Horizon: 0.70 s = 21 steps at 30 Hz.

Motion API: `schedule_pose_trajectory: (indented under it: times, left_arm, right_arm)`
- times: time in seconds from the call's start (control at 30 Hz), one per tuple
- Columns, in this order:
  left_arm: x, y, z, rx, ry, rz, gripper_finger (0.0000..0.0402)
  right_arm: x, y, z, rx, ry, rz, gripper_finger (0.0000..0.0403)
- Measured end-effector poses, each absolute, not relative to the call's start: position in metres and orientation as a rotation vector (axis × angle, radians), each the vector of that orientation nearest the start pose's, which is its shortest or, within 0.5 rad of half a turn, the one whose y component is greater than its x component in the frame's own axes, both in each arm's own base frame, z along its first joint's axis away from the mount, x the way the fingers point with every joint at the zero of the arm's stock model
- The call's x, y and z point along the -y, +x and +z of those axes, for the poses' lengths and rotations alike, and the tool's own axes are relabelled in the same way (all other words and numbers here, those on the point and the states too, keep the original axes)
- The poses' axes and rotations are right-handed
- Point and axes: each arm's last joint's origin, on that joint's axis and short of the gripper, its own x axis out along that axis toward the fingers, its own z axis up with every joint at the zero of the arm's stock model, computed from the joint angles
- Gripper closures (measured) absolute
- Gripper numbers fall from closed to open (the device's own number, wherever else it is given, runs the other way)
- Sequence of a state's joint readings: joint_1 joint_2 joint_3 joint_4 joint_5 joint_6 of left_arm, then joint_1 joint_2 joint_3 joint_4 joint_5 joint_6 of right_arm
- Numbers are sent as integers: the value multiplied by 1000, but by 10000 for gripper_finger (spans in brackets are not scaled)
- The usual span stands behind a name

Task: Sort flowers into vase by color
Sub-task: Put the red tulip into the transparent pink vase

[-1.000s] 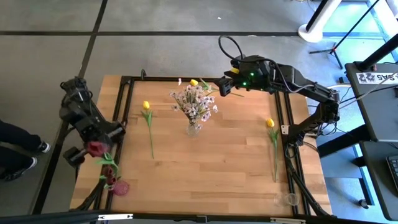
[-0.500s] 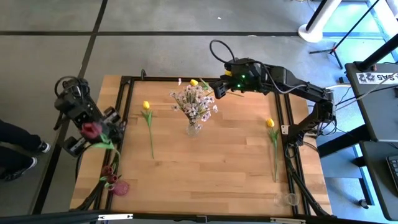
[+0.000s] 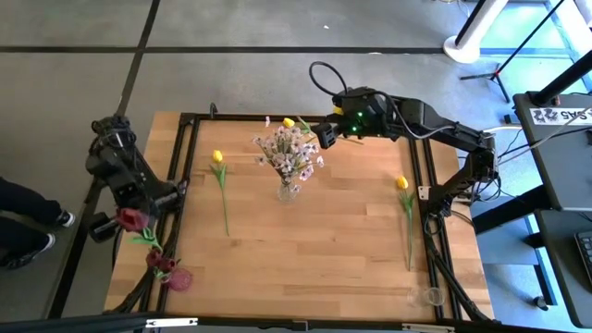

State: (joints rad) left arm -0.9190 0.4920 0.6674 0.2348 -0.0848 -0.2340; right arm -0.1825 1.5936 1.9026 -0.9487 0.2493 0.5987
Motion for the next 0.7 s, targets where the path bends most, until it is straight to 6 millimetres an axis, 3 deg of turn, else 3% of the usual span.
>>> schedule_pose_trajectory:
  times: [0.33, 0.7]
  left_arm:
    - [109, 68, 363, 180, -447, -954, 401]
    - [100, 54, 372, 306, -425, -943, 401]
  right_arm:
    - [64, 308, 437, -562, 571, -605, 59]
    - [64, 307, 436, -569, 570, -608, 59]
